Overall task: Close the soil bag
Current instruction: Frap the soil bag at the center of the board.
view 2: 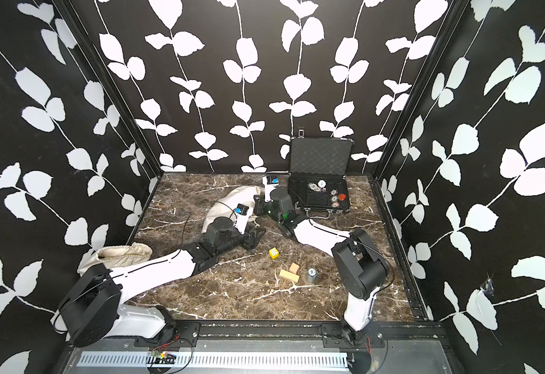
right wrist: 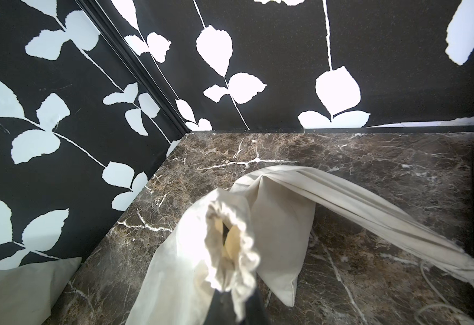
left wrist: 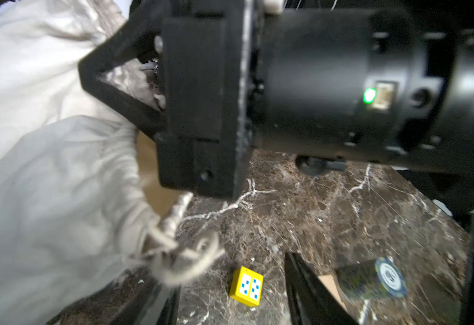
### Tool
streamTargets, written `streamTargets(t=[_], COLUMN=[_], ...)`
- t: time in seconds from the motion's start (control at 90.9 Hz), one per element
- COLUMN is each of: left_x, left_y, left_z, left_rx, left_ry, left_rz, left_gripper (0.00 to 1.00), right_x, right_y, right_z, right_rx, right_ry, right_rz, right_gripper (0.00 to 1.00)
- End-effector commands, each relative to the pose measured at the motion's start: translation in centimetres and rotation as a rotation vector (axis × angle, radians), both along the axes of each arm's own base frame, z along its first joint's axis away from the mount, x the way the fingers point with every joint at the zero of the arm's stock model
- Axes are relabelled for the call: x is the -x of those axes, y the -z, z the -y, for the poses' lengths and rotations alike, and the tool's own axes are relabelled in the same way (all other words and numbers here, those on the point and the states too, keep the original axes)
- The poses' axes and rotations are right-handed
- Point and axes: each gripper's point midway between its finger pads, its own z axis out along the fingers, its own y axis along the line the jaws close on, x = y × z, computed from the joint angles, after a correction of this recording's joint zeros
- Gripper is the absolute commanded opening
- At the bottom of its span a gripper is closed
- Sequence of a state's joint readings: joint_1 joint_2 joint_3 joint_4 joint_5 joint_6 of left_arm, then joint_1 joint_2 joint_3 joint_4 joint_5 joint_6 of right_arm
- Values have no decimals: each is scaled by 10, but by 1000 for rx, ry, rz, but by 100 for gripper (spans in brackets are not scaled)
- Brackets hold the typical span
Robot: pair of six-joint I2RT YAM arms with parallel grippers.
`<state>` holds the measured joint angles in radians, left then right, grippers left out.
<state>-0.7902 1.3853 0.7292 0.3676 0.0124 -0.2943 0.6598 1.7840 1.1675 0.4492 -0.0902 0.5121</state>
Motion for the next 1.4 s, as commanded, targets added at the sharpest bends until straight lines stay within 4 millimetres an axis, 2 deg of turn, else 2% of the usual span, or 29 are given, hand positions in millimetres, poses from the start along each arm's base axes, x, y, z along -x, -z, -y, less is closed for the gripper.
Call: streamTargets(t=[0.0, 0.077, 0.187, 0.275, 0.429, 0.539, 0.561, 0.638, 0.693, 0.77, 0.913, 0.979, 1.133, 1.254, 1.386], left_x=[-21, -25, -17, -4, 23, 36, 37, 36, 35, 30, 16, 10, 3, 4, 8], left_y=[-28, -23, -22, -27, -49, -87, -94, -115, -126, -142, -168, -177, -196, -209, -217], left_z=[-3, -2, 3, -2, -22, -37, -39, -43, -40, -34, -24, -20, -12, -12, -11], left_rx=[71, 75, 93, 106, 106, 96, 86, 47, 21, 32, 70, 84, 126, 148, 164], left_ry=[-89, -103, -58, -24, 10, 17, 17, 11, 27, 41, 40, 47, 73, 81, 99], left_rz=[132, 130, 110, 108, 139, 191, 203, 217, 207, 203, 187, 178, 174, 188, 196], left_gripper=[59, 50, 22, 0, 0, 0, 0, 0, 0, 0, 0, 0, 0, 0, 0], right_x=[3, 4, 4, 1, -9, -16, -14, -12, -8, 0, 24, 38, 77, 106, 117], right_y=[-45, -46, -49, -49, -51, -39, -49, -52, -53, -57, -77, -89, -117, -136, -148], right_z=[5, 6, 13, 27, 61, 83, 90, 101, 104, 104, 103, 102, 91, 71, 52], right_rx=[-65, -64, -46, -4, 72, 143, 145, 185, 203, 239, 259, 252, 280, 290, 291], right_ry=[22, 25, 47, 88, 168, 216, 227, 232, 217, 173, 93, 53, -41, -139, -194], right_rz=[95, 97, 112, 120, 131, 121, 141, 173, 192, 230, 340, 396, 566, 682, 764], right_gripper=[0, 0, 0, 0, 0, 0, 0, 0, 9, 22, 47, 55, 68, 74, 74])
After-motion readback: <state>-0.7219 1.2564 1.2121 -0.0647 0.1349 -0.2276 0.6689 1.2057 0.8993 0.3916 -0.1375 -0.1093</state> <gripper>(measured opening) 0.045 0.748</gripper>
